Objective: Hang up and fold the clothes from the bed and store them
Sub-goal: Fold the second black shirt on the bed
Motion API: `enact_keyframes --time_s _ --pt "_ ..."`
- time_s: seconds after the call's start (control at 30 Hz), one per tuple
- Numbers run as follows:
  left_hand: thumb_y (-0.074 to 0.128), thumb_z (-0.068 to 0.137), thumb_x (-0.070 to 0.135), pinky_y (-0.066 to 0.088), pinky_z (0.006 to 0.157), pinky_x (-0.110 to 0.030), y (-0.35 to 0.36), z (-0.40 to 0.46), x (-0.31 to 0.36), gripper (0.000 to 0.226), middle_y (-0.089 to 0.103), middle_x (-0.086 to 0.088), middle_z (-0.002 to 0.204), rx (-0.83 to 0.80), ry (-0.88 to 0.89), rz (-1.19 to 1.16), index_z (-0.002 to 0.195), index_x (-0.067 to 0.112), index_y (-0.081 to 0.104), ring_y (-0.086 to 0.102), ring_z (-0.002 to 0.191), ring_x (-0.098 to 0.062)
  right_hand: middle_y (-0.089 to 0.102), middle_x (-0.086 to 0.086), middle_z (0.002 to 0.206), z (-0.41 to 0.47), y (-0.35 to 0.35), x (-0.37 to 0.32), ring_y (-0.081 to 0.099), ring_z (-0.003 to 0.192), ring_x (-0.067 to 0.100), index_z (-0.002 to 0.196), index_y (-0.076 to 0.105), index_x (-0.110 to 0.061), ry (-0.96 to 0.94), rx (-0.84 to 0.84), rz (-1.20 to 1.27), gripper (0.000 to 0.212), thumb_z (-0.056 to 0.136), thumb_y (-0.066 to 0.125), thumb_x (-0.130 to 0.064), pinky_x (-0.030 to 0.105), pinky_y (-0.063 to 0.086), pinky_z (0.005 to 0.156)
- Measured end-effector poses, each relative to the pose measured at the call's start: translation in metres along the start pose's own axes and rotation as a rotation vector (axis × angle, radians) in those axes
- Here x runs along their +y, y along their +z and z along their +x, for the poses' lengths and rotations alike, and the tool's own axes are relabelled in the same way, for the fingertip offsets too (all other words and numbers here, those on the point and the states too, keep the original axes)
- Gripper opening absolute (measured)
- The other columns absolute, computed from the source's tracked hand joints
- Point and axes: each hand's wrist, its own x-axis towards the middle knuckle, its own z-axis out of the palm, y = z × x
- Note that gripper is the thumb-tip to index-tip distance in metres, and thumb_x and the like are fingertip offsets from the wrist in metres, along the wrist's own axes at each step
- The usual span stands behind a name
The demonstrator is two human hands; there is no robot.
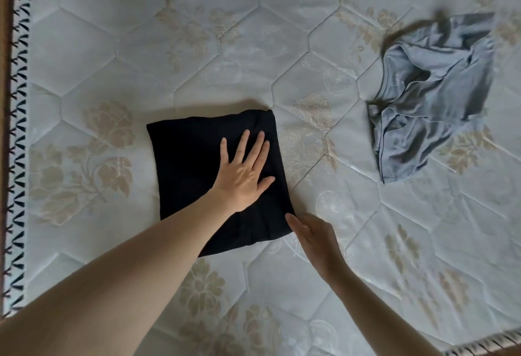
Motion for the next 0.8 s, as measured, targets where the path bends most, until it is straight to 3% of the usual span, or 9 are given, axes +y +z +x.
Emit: enact_keyframes --time_s 0.1,0.2,0.27,0.33,0.47,0.57,0.7,0.8 --pt "0.005 0.093 0.063 -0.007 0.113 -0.064 0.002 0.000 -0.002 0.078 -0.025 -0.003 0.160 0.022 0.000 0.002 0.152 0.016 -0.016 -0.023 0.147 -0.030 0.039 -0.011 0.055 0.001 0.013 0.001 0.038 0.054 0.008 0.053 0.037 -0.023 0.118 0.155 -0.081 0.047 0.093 0.061 -0.025 0.026 0.030 0.055" --pt "0.010 0.098 0.057 0.006 0.116 -0.064 0.005 -0.014 -0.001 0.073 -0.006 -0.009 0.164 0.130 -0.025 -0.032 0.156 0.014 0.004 -0.004 0.151 -0.031 0.056 -0.010 0.090 -0.006 0.024 0.002 0.055 0.083 0.011 0.088 0.059 -0.020 0.063 0.373 -0.171 0.005 0.090 0.061 -0.023 0.028 0.041 0.064" --pt "0.018 0.101 0.051 0.018 0.116 -0.061 0.012 -0.036 0.004 0.068 0.012 -0.014 0.163 0.237 -0.020 -0.091 0.154 0.009 0.020 0.013 0.150 -0.032 0.054 -0.010 0.098 -0.010 0.034 0.003 0.054 0.085 0.010 0.102 0.055 -0.020 0.022 0.403 -0.166 0.014 0.092 0.060 -0.028 0.028 0.042 0.064" --pt "0.025 0.101 0.048 0.021 0.116 -0.059 0.028 -0.067 0.006 0.067 0.017 -0.016 0.161 0.300 0.048 -0.111 0.153 0.006 0.024 0.018 0.149 -0.031 0.052 -0.010 0.098 -0.011 0.041 0.000 0.053 0.081 0.008 0.103 0.052 -0.023 0.073 0.355 -0.115 0.018 0.093 0.060 -0.034 0.026 0.040 0.064" --pt "0.036 0.097 0.051 0.024 0.115 -0.055 0.061 -0.125 -0.003 0.071 0.022 -0.016 0.160 0.263 0.192 -0.036 0.150 0.003 0.032 0.024 0.147 -0.029 0.051 -0.005 0.100 -0.006 0.045 0.001 0.054 0.081 0.012 0.099 0.053 -0.023 0.176 0.357 -0.027 0.022 0.090 0.065 -0.039 0.025 0.039 0.064" --pt "0.039 0.096 0.036 0.026 0.115 -0.052 0.077 -0.145 -0.015 0.063 0.027 -0.017 0.158 0.254 0.199 0.025 0.147 0.001 0.036 0.029 0.145 -0.028 0.050 -0.003 0.105 -0.004 0.044 0.008 0.055 0.083 0.012 0.094 0.059 -0.022 0.191 0.316 -0.072 0.022 0.090 0.064 -0.044 0.026 0.042 0.066" --pt "0.014 0.095 -0.009 0.018 0.118 -0.048 0.090 -0.151 -0.034 0.056 0.032 -0.020 0.154 0.392 0.186 0.090 0.148 -0.001 0.029 0.031 0.144 -0.031 0.058 0.007 0.077 0.003 0.031 0.021 0.048 0.066 0.011 0.062 0.048 -0.014 0.129 0.198 -0.138 0.041 0.089 0.066 -0.039 0.016 0.032 0.054" --pt "0.032 0.091 -0.018 0.013 0.120 -0.046 0.096 -0.154 -0.042 0.059 0.032 -0.021 0.154 0.445 0.212 0.128 0.148 -0.002 0.029 0.021 0.146 -0.032 0.050 0.002 0.062 0.007 0.023 0.021 0.045 0.061 0.015 0.051 0.037 -0.015 0.099 0.182 -0.183 0.051 0.086 0.071 -0.031 0.020 0.032 0.055"
